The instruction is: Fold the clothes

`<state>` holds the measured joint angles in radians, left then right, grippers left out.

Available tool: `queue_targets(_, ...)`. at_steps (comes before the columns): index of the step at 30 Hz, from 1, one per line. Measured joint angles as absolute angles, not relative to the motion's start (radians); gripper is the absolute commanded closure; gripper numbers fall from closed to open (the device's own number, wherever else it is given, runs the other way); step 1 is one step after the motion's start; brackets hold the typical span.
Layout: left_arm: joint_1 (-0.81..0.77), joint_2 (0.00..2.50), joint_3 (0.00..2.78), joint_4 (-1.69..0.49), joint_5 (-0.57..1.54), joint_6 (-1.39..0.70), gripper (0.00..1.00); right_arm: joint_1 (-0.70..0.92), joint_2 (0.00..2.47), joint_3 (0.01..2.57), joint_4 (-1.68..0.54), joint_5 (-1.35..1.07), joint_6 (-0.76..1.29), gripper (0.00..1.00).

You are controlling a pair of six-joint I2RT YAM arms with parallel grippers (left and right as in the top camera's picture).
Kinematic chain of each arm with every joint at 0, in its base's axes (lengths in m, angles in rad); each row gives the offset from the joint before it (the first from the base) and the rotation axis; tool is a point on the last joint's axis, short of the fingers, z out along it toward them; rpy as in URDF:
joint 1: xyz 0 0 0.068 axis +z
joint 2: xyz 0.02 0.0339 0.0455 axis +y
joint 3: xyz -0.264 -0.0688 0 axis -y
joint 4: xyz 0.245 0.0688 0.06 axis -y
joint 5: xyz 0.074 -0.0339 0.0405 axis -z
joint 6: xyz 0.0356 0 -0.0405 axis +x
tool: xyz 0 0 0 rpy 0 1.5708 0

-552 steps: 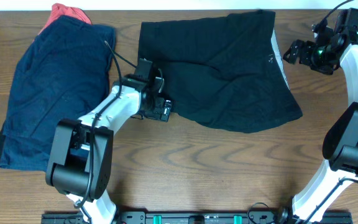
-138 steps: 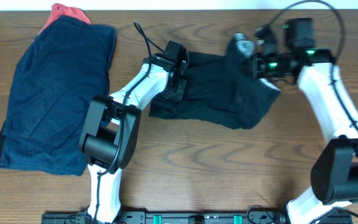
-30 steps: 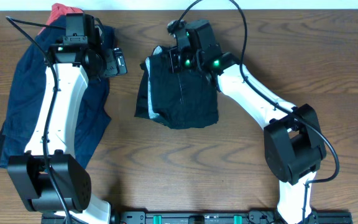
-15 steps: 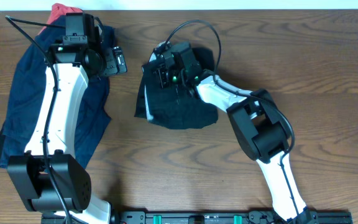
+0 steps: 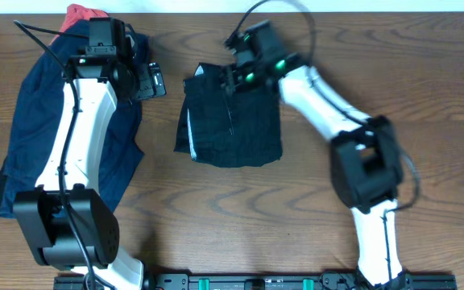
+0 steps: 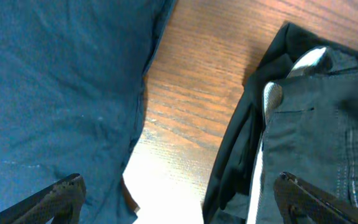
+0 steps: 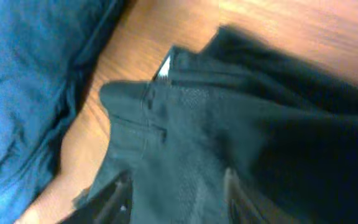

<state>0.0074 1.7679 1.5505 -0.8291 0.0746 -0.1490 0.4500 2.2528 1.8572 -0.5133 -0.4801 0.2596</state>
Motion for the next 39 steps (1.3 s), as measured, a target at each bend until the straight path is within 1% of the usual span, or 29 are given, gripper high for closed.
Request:
queue_targets(4, 0.007, 1.772, 1.551, -0.829, 0.075, -0.149, 0.02, 0.410, 2.181, 1.897, -0.687, -0.495, 0.160, 0.41)
queue_targets(6, 0.007, 1.772, 1.551, -0.826, 0.075, -0.149, 0.02, 0.412, 2.178, 1.900, -0.725, -0.502, 0.108, 0.34)
queue_targets(11, 0.007, 1.773, 1.551, -0.817, 0.075, -0.149, 0.02, 0.459, 2.220, 1.900, -0.775, -0.447, -0.078, 0.29)
queue_targets(13, 0.007, 1.773, 1.551, -0.817, 0.075, -0.149, 0.02, 0.490, 2.243, 1.898, -0.780, -0.390, -0.148, 0.25)
queue_targets(19, 0.007, 1.773, 1.551, -0.816, 0.075, -0.149, 0.02, 0.568, 2.297, 1.897, -0.780, -0.219, -0.263, 0.22)
queue_targets(23, 0.007, 1.773, 1.551, -0.815, 0.075, -0.149, 0.02, 0.577, 2.329, 1.897, -0.774, -0.119, -0.289, 0.21)
queue_targets(27, 0.007, 1.773, 1.551, -0.815, 0.075, -0.149, 0.02, 0.571, 2.363, 1.898, -0.763, -0.071, -0.292, 0.22)
queue_targets(33, 0.007, 1.773, 1.551, -0.815, 0.075, -0.149, 0.02, 0.525, 2.392, 1.921, -0.757, -0.081, -0.233, 0.24)
queue_targets(39, 0.007, 1.773, 1.551, -0.815, 0.075, -0.149, 0.02, 0.406, 2.406, 1.935, -0.736, -0.080, -0.124, 0.22)
